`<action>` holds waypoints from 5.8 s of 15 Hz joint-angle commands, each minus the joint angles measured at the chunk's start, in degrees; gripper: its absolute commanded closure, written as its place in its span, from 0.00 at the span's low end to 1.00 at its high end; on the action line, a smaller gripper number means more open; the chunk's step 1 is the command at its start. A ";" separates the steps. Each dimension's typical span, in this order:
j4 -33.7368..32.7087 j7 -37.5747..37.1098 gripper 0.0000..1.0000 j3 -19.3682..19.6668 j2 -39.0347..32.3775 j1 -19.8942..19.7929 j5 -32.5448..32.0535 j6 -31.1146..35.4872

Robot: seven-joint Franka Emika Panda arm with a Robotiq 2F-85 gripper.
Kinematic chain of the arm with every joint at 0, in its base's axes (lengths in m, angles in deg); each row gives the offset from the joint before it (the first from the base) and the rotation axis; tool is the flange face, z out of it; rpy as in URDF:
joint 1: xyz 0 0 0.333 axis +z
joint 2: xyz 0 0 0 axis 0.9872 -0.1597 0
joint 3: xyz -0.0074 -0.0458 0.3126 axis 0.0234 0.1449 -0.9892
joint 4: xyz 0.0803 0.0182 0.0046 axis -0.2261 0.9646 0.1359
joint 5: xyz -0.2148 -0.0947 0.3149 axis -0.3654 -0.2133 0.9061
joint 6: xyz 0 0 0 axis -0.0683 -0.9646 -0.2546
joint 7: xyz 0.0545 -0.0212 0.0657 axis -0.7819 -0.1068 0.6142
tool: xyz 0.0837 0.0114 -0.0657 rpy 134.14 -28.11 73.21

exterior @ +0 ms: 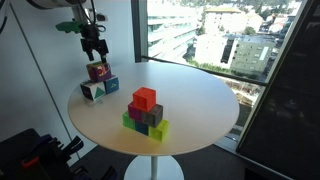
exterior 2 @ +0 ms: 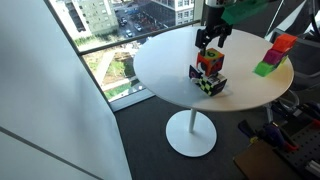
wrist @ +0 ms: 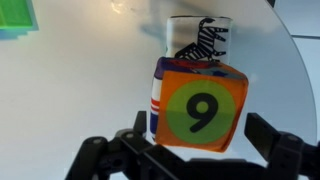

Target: Put the orange plush block on the table

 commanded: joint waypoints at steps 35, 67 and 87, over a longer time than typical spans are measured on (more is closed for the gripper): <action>-0.25 -0.35 0.84 1.46 1.79 -0.23 0.23 -4.09; 15.73 17.76 0.89 7.78 5.88 -6.70 0.58 12.04; 14.71 16.13 0.00 7.55 8.82 -6.72 3.81 6.69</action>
